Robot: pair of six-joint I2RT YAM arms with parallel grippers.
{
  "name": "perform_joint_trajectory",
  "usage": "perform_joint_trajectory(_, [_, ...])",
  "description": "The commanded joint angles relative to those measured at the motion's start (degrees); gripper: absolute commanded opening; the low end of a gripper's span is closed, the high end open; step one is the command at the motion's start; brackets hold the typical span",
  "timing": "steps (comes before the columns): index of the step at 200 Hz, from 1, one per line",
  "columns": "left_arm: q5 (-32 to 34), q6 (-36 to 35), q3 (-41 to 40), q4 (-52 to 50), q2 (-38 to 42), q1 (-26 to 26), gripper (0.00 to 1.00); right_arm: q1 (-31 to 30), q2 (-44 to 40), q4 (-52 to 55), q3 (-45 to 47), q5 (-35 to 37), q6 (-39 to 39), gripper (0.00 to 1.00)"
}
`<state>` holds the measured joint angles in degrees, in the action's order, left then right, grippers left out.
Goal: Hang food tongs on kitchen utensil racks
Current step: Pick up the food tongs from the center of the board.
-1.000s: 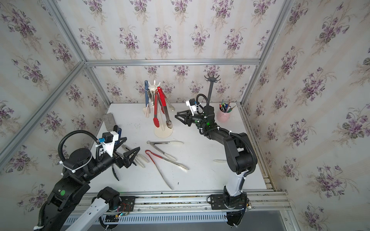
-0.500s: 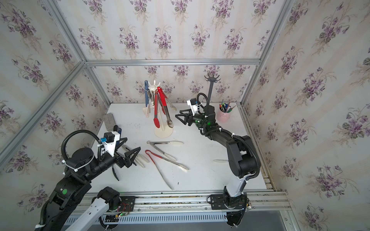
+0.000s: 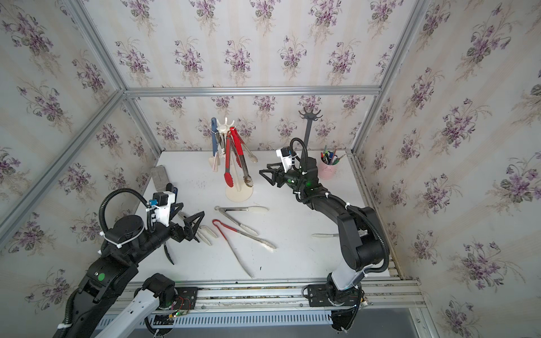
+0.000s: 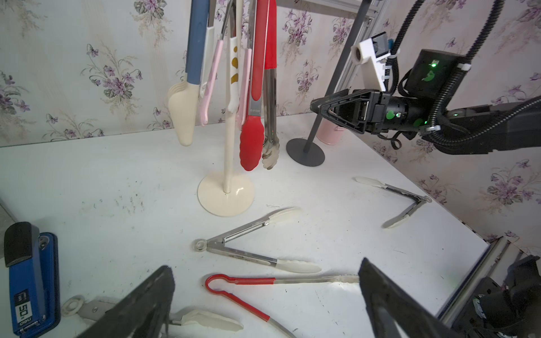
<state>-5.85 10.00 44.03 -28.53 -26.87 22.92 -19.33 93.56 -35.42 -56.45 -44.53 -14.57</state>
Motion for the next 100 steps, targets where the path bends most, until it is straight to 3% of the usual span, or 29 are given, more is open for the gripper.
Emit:
perform_joint_trajectory(1, [2.86,3.37,-0.45,0.50,-0.41,-0.07,0.99,0.03,-1.32,0.26,0.66,1.37,0.86,0.61])
perform_joint_trajectory(100, [3.84,4.17,-1.90,-0.17,1.01,-0.05,0.99,-1.14,-6.37,12.05,6.06,0.52,4.92,0.58])
